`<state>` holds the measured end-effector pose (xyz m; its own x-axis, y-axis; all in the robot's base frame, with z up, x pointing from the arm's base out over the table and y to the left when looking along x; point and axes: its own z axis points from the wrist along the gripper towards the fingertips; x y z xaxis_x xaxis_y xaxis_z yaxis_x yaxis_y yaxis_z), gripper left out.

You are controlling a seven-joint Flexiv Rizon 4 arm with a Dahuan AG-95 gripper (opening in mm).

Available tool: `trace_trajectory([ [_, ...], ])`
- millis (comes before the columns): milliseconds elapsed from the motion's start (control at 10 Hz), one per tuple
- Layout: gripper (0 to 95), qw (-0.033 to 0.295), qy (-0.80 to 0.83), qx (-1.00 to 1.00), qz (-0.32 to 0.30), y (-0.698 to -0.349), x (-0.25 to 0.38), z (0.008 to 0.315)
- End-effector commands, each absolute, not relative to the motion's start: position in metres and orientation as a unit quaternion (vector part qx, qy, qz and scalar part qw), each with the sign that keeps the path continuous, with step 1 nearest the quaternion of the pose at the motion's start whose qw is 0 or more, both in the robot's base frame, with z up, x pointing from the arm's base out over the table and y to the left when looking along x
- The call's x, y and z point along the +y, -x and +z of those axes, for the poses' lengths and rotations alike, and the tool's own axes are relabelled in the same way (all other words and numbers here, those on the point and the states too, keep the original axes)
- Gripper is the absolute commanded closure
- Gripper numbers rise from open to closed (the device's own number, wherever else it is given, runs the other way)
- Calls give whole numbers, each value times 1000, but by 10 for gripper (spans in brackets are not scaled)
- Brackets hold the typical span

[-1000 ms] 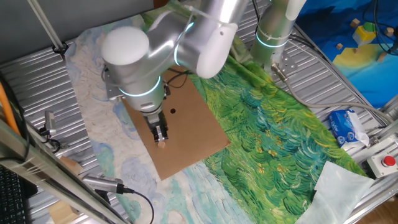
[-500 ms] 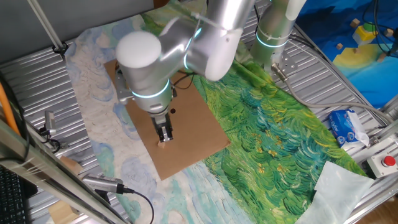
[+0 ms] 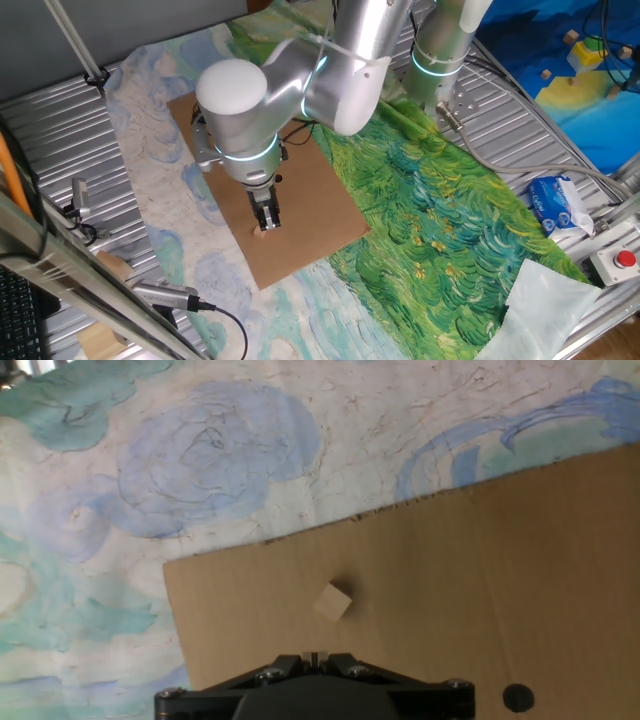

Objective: Grab the block and place it at the designated location

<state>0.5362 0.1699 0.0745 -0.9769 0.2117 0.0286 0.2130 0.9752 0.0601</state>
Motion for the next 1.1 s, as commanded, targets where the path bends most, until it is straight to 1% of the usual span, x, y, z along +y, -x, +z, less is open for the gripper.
trace_trajectory([
  [100,950,11,108,-994,-32,-535,169,73],
  [400,950,6,107,-994,-33,-534,168,66],
  [800,950,5,100,-994,-32,-525,150,62],
  [1100,950,-10,110,-993,-34,-524,145,61],
])
